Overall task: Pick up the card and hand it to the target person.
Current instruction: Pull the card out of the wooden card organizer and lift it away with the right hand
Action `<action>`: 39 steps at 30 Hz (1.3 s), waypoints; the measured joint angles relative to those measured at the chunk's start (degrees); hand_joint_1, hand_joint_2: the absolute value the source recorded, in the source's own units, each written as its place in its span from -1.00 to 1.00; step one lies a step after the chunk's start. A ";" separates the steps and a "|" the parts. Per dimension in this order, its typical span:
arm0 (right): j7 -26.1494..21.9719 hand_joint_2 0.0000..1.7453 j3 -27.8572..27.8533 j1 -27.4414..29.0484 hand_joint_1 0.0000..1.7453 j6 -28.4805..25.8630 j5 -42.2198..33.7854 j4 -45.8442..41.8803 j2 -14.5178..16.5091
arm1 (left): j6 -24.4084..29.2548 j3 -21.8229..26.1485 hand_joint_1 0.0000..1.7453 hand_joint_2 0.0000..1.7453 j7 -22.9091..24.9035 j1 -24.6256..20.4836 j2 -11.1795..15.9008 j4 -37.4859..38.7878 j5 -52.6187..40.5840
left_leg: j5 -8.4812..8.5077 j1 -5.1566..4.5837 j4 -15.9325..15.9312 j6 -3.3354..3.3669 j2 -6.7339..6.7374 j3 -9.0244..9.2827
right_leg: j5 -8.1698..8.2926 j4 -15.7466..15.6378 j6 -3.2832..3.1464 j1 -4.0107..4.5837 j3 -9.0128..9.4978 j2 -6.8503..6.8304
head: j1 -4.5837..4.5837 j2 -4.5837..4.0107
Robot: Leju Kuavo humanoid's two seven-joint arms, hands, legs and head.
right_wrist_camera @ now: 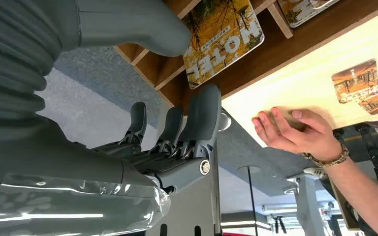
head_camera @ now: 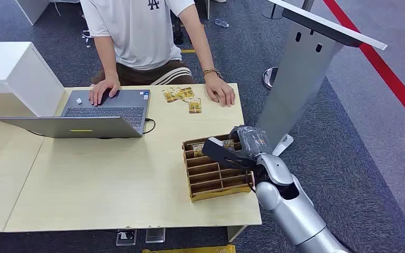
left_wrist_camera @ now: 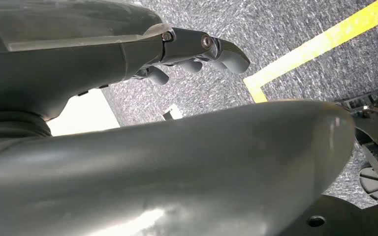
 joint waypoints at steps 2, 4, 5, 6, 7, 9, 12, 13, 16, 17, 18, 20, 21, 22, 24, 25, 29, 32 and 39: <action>-0.01 1.00 0.00 -0.01 0.07 -0.04 0.00 0.09 0.00 | 0.00 0.00 -1.00 -1.00 0.00 0.00 0.00 0.00 0.00 | 0.00 0.00 0.00 0.00 0.00 0.00 | 0.00 0.00 0.00 0.00 0.00 0.00 | 0.00 0.00; -0.02 1.00 0.00 -0.04 0.06 -0.14 -0.01 0.26 0.01 | 0.00 0.00 -1.00 -1.00 0.00 0.00 0.01 0.00 0.00 | 0.00 0.00 0.00 0.00 0.00 0.00 | 0.00 0.00 0.00 0.00 0.00 0.00 | -0.01 0.00; -0.04 1.00 0.00 -0.07 0.07 -0.20 -0.03 0.34 0.02 | 0.00 0.00 -1.00 -1.00 0.00 0.00 0.02 0.00 0.00 | 0.00 0.00 0.00 0.00 0.00 0.00 | 0.00 0.00 0.00 0.00 0.00 0.00 | -0.01 0.00; -0.07 1.00 0.00 -0.11 0.08 -0.25 -0.06 0.45 0.05 | 0.00 0.00 -1.00 -1.00 0.01 0.01 0.02 0.00 0.00 | 0.00 0.00 0.00 0.00 0.00 0.00 | 0.00 0.00 0.00 0.00 0.00 0.00 | -0.01 0.00; -0.10 1.00 0.00 -0.16 0.08 -0.29 -0.09 0.57 0.09 | 0.00 0.00 -1.00 -1.00 0.01 0.01 0.02 0.00 0.00 | 0.00 0.00 0.00 0.00 0.00 0.00 | 0.00 0.00 0.00 0.00 0.00 0.00 | -0.01 0.00; -0.20 1.00 0.00 -0.25 0.10 -0.35 -0.13 0.77 0.19 | 0.00 0.00 -1.00 -1.00 0.02 0.01 0.02 0.00 0.01 | 0.00 0.00 0.00 0.00 0.00 0.00 | 0.00 0.00 0.00 0.00 0.00 0.00 | -0.01 0.00; -0.44 1.00 0.00 -0.35 0.08 -0.42 -0.18 1.01 0.25 | 0.01 0.00 -1.00 -1.00 0.02 0.02 0.02 0.00 0.04 | 0.00 0.00 0.00 0.00 0.00 0.00 | 0.00 0.00 0.00 0.00 0.00 0.00 | 0.00 0.00; -0.55 1.00 0.01 -0.39 0.07 -0.43 -0.23 1.10 0.26 | 0.02 0.00 -1.00 -1.00 0.02 0.02 0.02 0.00 0.07 | 0.00 0.00 0.00 0.00 0.00 0.00 | 0.00 0.00 0.00 0.00 0.01 0.00 | 0.00 0.00; -0.80 1.00 0.02 -0.48 0.07 -0.45 -0.55 1.35 0.29 | 0.04 0.00 -1.00 -1.00 0.02 0.03 0.02 0.00 0.21 | 0.00 0.00 0.00 0.00 0.00 0.00 | 0.00 0.00 0.00 0.00 0.01 0.00 | 0.00 0.00; -0.84 1.00 0.02 -0.50 0.08 -0.46 -0.65 1.43 0.31 | 0.05 0.00 -1.00 -1.00 0.02 0.04 0.02 0.00 0.25 | 0.00 0.00 0.00 0.00 0.00 0.00 | 0.00 0.00 0.00 0.00 0.01 0.00 | 0.00 0.00; -0.86 1.00 0.02 -0.51 0.08 -0.46 -0.70 1.52 0.33 | 0.07 0.00 -1.00 -1.00 0.02 0.05 0.02 0.00 0.30 | 0.00 0.00 0.00 0.00 0.00 0.00 | 0.00 0.00 0.00 0.00 0.01 0.00 | 0.00 0.00; -0.88 1.00 0.02 -0.54 0.07 -0.46 -0.74 1.67 0.35 | 0.09 0.00 -1.00 -1.00 0.02 0.07 0.02 0.00 0.36 | 0.00 0.00 0.00 0.00 0.00 0.00 | 0.00 0.00 0.00 0.00 0.00 0.00 | 0.00 0.00; -0.89 1.00 0.02 -0.55 0.07 -0.46 -0.75 1.72 0.37 | 0.10 0.00 -1.00 -1.00 0.02 0.08 0.02 0.00 0.38 | 0.00 0.00 0.00 0.00 0.00 0.00 | 0.00 0.00 0.00 0.00 0.00 0.00 | 0.00 0.00; -0.89 1.00 0.02 -0.55 0.08 -0.46 -0.75 1.75 0.38 | 0.10 0.00 -1.00 -1.00 0.02 0.08 0.02 0.00 0.38 | 0.00 0.00 0.00 0.00 0.00 0.00 | 0.00 0.00 0.00 0.00 0.00 0.00 | 0.00 0.00; -0.89 1.00 0.02 -0.56 0.09 -0.46 -0.77 1.81 0.44 | 0.13 0.00 -1.00 -1.00 0.02 0.09 0.02 0.00 0.39 | 0.00 0.00 0.00 0.00 0.00 0.00 | 0.00 0.00 0.00 0.00 0.00 0.00 | 0.00 0.00; -0.89 1.00 0.02 -0.57 0.11 -0.46 -0.77 1.84 0.46 | 0.14 0.00 -1.00 -1.00 0.02 0.10 0.02 0.00 0.39 | 0.00 0.00 0.00 0.00 0.00 0.00 | 0.00 0.00 0.00 0.00 0.00 0.00 | 0.00 0.00; -0.89 1.00 0.02 -0.57 0.16 -0.46 -0.76 1.91 0.54 | 0.17 0.00 -1.00 -1.00 0.02 0.11 0.02 0.00 0.39 | 0.00 0.00 0.00 0.00 0.00 0.00 | 0.00 0.00 0.00 0.00 0.00 0.00 | -0.01 0.00; -0.89 1.00 0.02 -0.58 0.35 -0.46 -0.76 1.96 0.55 | 0.17 0.00 -1.00 -1.00 0.02 0.11 0.02 0.00 0.39 | 0.00 0.00 0.00 0.00 0.00 0.00 | 0.00 0.00 0.00 0.00 0.00 0.00 | 0.00 0.00; -0.91 1.00 0.02 -0.76 0.74 -0.51 -0.80 2.56 0.69 | 0.20 -0.04 -1.00 -1.00 0.02 0.12 0.02 0.00 0.38 | 0.00 0.00 0.00 0.00 0.00 0.00 | 0.00 0.00 0.00 0.00 0.00 0.00 | 0.01 0.00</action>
